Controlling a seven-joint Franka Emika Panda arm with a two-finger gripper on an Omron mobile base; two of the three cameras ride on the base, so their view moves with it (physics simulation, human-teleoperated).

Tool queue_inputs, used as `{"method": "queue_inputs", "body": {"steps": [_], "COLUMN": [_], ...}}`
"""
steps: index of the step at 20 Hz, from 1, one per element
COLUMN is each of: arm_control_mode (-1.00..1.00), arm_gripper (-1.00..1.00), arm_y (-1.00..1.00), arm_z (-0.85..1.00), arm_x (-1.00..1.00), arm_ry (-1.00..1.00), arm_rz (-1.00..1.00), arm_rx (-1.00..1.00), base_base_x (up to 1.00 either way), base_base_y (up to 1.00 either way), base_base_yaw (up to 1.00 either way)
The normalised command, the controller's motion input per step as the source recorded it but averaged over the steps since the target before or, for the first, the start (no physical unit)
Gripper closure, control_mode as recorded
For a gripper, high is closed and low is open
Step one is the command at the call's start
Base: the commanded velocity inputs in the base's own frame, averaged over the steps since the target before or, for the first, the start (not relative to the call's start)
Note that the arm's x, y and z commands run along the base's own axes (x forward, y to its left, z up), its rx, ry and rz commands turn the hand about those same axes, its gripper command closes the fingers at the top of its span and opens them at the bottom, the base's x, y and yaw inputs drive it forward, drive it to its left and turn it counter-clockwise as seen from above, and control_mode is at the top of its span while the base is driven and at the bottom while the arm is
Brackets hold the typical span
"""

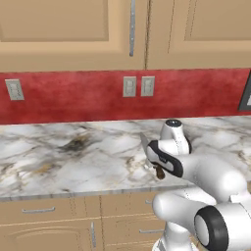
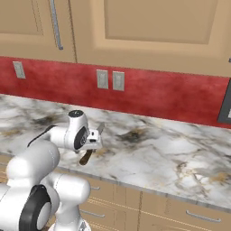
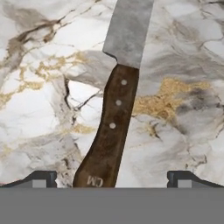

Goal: Move the cutting board and knife to the sink. Then move spray from the cabinet to the counter.

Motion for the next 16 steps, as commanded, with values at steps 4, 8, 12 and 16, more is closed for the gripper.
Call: {"method": "queue_inputs", "body": {"steps": [4, 8, 12, 16], "arm_control_mode": [-1.00, -1.00, -1.00, -1.00], "arm_gripper": [-1.00, -1.00, -1.00, -1.00], "arm_y": [0.00, 0.12, 0.04, 0.00], "arm_z": [0.00, 0.00, 0.00, -0.05], "arm_x": [0.08, 0.27, 0.00, 0.00], "arm_ry": [0.00, 0.00, 0.00, 0.01], "arm_rz": [-0.01, -0.25, -0.16, 0.00], "arm_rx": [0.00, 0.11, 0.22, 0.00], "base_base_x": [0.00, 0.00, 0.00, 0.00], "base_base_y": [0.00, 0.00, 0.00, 0.00], "base_base_yaw": [0.00, 0.00, 0.00, 0.00]}}
